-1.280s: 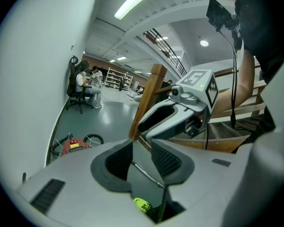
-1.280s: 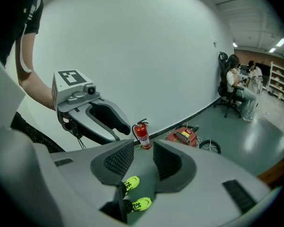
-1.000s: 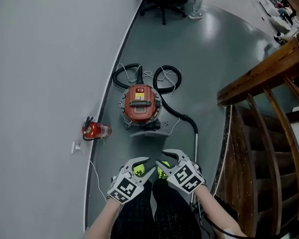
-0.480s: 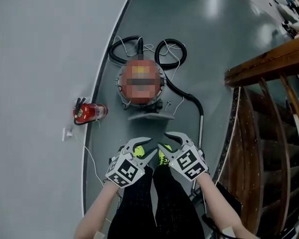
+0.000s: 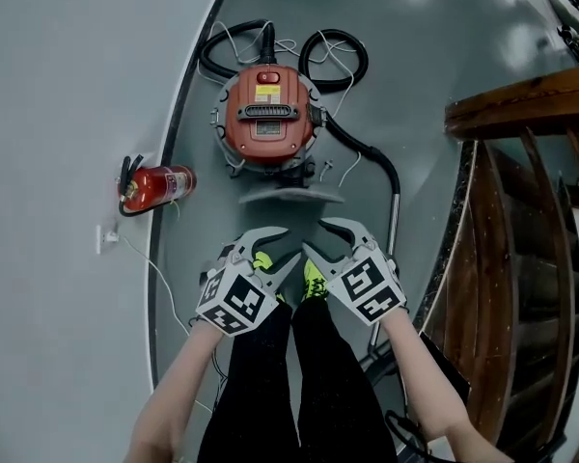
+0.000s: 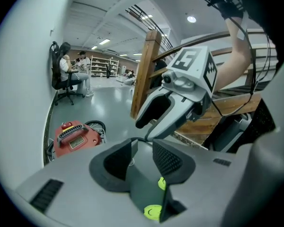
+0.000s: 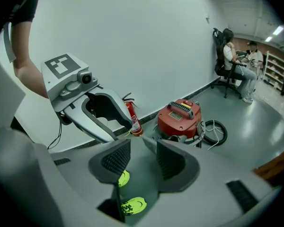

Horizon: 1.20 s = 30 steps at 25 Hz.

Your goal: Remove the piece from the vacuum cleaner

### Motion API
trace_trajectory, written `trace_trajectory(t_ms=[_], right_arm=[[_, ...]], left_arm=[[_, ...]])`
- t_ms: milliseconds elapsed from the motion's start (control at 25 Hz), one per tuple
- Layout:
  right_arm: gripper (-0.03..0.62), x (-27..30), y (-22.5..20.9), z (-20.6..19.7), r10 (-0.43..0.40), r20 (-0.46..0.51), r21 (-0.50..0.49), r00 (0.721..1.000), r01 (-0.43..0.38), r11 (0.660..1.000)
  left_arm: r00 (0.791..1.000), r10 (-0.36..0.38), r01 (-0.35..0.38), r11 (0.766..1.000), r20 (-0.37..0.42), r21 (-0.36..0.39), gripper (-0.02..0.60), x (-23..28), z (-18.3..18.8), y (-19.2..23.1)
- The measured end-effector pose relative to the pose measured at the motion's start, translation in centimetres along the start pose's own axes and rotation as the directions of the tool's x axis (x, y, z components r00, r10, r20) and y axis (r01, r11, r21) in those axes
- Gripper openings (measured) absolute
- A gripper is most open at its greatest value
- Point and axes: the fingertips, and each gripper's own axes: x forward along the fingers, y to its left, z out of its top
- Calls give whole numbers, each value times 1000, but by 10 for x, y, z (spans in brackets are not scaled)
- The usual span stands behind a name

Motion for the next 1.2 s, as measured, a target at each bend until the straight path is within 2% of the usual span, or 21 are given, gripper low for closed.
trace_trajectory(t_ms=[120, 520, 880, 1200], right_arm=[[170, 14, -4, -8, 1, -10, -8, 1000, -1, 1000], [172, 68, -27, -29, -1, -60, -47, 998, -2, 999], [179, 103, -59, -49, -46, -102, -61, 994, 40, 997], [195, 124, -68, -58, -68, -123, -88, 990, 58, 994]], left_arm=[[1000, 6, -6, 1000, -18, 13, 137, 12, -14, 6], [999, 21, -22, 1000, -42, -22, 140, 48, -56, 33], [996, 62, -61, 998, -64, 16, 160, 81, -78, 74], [994, 68, -66, 998, -86, 25, 186, 98, -97, 89]])
